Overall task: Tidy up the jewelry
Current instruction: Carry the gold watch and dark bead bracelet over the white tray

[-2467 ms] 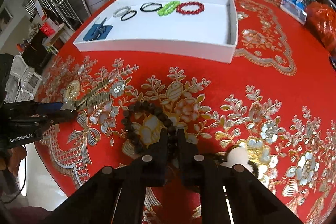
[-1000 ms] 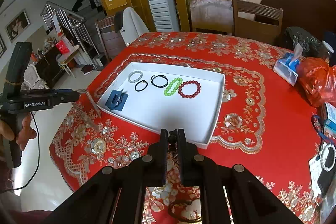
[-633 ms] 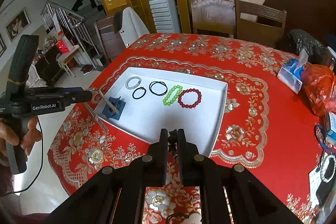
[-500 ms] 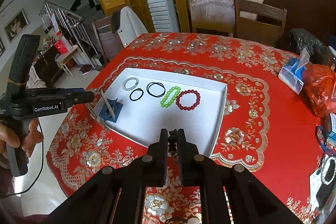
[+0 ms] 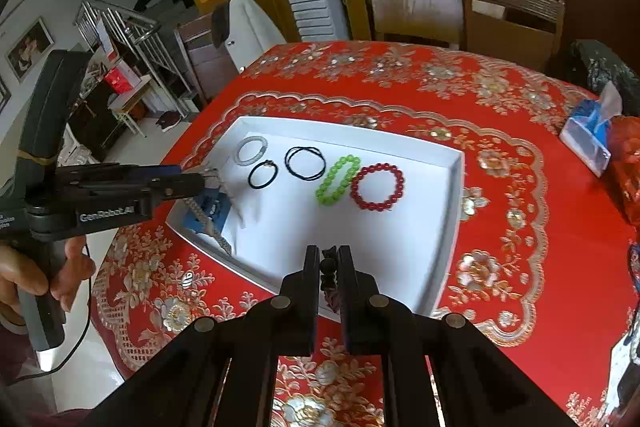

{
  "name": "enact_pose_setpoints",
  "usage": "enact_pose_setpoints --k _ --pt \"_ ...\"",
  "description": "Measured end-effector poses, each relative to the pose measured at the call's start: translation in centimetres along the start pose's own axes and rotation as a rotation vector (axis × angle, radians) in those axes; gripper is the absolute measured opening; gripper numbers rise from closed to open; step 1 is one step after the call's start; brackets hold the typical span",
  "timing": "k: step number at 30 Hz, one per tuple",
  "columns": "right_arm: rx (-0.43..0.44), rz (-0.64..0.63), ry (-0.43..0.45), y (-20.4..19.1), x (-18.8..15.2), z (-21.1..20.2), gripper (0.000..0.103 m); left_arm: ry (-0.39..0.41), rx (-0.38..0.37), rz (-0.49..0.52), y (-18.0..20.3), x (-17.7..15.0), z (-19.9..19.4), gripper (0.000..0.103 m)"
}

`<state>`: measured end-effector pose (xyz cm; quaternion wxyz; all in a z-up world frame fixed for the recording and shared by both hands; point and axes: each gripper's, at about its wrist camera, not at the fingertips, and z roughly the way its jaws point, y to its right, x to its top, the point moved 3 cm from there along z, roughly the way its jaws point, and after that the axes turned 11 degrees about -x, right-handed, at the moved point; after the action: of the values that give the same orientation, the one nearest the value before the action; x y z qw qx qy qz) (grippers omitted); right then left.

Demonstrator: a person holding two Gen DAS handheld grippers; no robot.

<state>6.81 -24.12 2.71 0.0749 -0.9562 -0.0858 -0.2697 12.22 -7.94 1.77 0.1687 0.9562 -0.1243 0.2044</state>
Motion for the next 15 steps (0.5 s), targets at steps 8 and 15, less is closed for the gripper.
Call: enact_pose_setpoints --k 8,15 --pt "0.035 -0.035 -0.041 -2.2 0.3 2.4 0.008 -0.031 -0.001 0.012 -0.2 0.4 1.6 0.037" --pt "0.01 -0.023 -0.086 -1.3 0.7 4.7 0.008 -0.063 -0.005 0.015 -0.5 0.7 3.1 0.037"
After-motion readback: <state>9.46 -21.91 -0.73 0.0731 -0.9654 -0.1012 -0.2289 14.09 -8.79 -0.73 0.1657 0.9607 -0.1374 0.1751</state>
